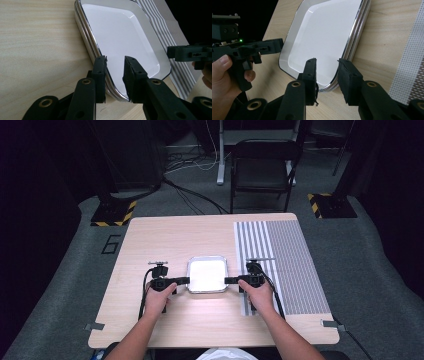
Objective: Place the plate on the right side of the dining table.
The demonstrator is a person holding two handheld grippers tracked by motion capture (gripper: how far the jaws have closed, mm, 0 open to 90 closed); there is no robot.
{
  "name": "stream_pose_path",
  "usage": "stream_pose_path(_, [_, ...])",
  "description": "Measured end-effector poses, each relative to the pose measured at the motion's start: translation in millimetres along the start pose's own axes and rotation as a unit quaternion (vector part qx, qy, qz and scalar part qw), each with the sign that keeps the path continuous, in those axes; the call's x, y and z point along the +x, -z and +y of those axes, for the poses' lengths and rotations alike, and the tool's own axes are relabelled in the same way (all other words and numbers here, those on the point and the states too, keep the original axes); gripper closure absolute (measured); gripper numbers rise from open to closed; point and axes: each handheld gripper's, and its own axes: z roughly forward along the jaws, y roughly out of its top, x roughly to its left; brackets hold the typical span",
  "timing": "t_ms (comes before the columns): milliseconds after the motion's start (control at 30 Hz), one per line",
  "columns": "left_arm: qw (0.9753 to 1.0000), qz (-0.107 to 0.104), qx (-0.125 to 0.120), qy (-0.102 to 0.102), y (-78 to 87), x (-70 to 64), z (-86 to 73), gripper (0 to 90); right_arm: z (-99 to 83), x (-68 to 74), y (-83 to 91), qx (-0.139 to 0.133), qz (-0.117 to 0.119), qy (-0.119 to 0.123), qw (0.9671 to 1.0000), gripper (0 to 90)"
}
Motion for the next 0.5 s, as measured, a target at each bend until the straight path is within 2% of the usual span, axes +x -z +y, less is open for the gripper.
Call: stream_pose_path(500, [0.9990, -0.023, -0.010, 0.036, 0.0, 6.7, -1.6, 71.1, 0.9, -6.0, -2.4, 0.004, 0.014, -0.019, 0.9997, 67.4])
